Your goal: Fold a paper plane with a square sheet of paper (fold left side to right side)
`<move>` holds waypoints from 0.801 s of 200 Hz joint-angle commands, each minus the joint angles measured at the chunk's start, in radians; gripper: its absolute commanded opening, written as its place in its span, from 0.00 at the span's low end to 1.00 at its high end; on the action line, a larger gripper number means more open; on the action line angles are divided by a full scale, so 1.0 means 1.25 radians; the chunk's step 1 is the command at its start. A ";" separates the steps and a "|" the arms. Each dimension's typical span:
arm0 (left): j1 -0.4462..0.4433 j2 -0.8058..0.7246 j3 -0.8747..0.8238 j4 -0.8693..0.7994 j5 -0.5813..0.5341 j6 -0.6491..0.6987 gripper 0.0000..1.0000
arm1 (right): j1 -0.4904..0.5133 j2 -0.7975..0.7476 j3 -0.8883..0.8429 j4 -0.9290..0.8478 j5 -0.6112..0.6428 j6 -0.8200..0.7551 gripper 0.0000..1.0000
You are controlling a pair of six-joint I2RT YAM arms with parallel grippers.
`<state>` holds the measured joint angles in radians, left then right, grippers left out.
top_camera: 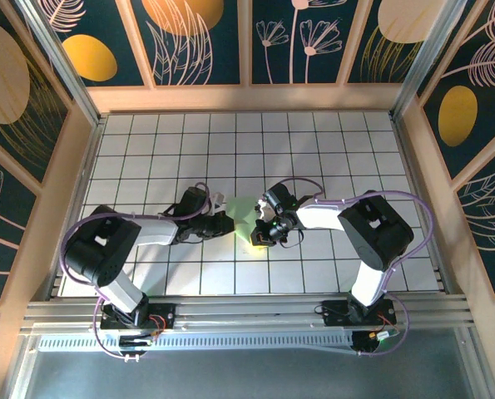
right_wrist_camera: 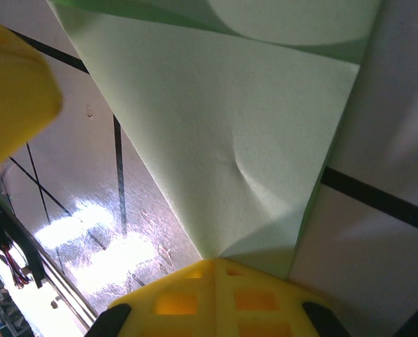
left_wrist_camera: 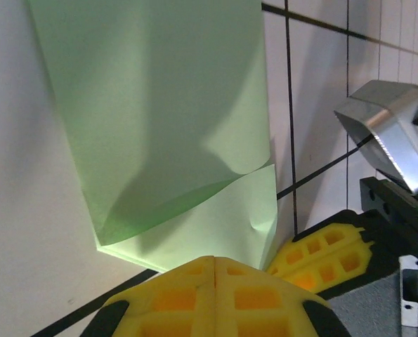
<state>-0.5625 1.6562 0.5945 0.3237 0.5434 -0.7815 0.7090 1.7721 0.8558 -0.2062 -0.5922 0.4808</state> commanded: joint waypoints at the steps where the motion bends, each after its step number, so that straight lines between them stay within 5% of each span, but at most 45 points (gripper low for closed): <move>1: -0.011 0.024 0.025 0.047 0.019 -0.013 0.00 | 0.008 0.058 -0.028 -0.076 0.128 0.007 0.00; 160: -0.012 0.101 0.037 -0.093 -0.088 -0.004 0.00 | 0.027 -0.019 0.062 0.031 0.041 0.058 0.00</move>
<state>-0.5747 1.7302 0.6445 0.2825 0.5186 -0.7948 0.7284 1.7699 0.8963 -0.2161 -0.5671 0.5240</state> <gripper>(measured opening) 0.044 0.046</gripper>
